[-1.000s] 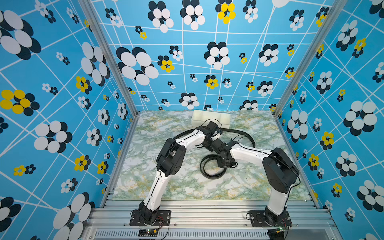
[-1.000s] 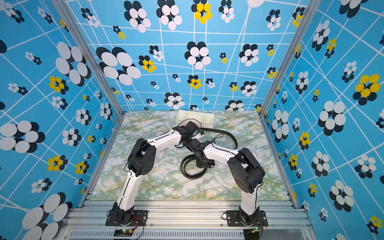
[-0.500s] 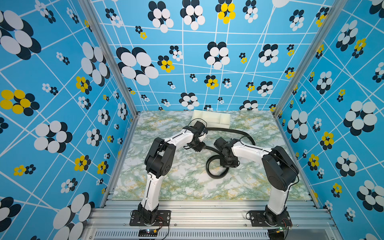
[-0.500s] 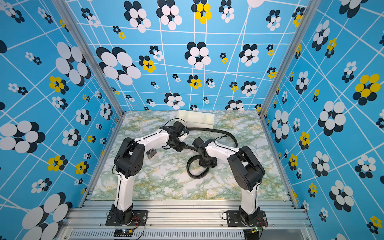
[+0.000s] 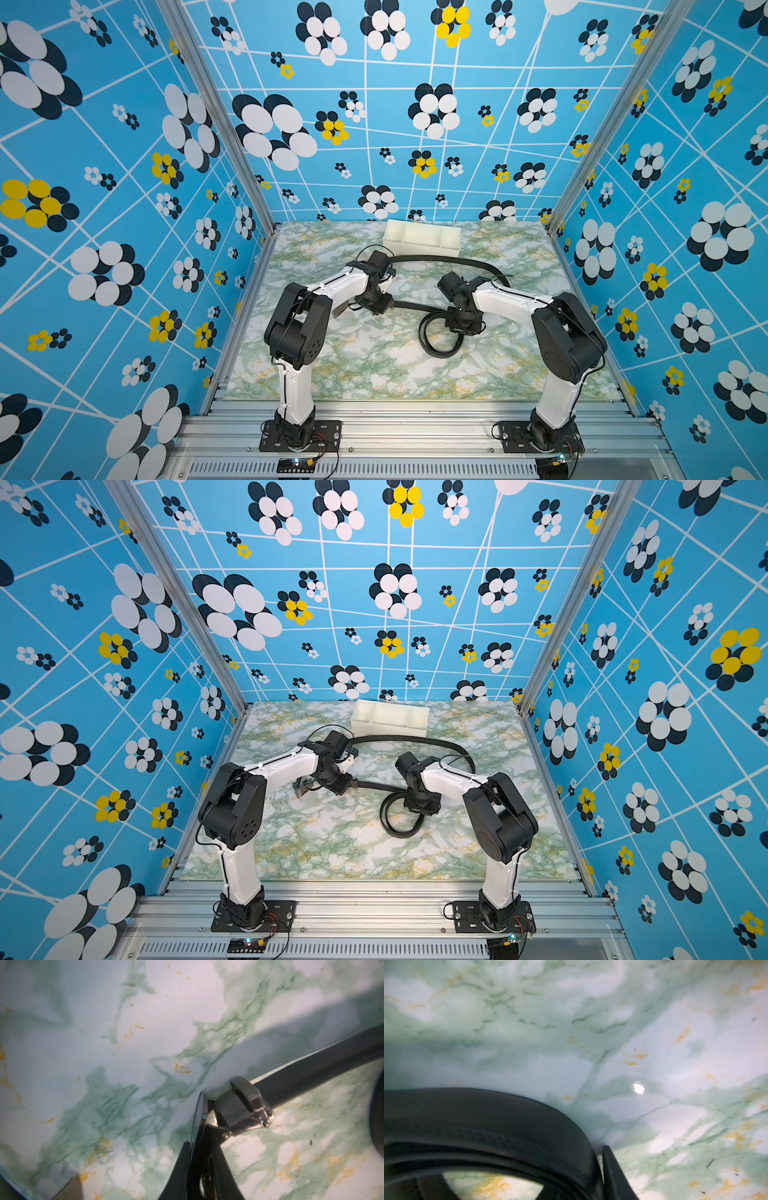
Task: Place the belts into the storage roll
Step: Roll the belt at the center of the board.
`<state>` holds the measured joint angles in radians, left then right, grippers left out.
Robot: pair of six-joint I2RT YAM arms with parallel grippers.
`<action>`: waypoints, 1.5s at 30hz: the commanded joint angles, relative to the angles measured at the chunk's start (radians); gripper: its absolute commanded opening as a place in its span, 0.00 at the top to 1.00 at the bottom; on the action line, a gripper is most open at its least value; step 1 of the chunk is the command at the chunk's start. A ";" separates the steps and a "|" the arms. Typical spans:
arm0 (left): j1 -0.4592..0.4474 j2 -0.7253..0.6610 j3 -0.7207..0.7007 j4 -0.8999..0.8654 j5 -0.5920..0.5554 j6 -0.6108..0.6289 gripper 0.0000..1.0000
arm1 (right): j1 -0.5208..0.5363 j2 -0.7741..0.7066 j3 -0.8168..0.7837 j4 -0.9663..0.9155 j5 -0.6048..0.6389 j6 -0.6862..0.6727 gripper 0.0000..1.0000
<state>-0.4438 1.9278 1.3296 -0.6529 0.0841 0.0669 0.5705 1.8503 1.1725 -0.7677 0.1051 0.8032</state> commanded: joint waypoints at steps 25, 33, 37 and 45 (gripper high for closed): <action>0.059 -0.165 -0.165 -0.011 -0.032 -0.093 1.00 | -0.090 0.072 -0.028 -0.211 0.170 0.372 0.66; 0.033 -0.216 -0.213 -0.010 -0.014 -0.129 1.00 | -0.087 0.143 0.046 -0.231 0.181 0.418 0.66; 0.074 -0.251 -0.243 -0.017 -0.043 -0.137 1.00 | -0.091 0.148 0.011 -0.207 0.166 0.443 0.66; 0.274 -0.295 -0.253 -0.001 0.002 -0.164 1.00 | -0.093 0.154 -0.021 -0.191 0.165 0.409 0.60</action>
<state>-0.2440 1.6554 1.0752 -0.6254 0.1387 -0.0635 0.5072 1.9060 1.2362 -0.9302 0.1902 1.1862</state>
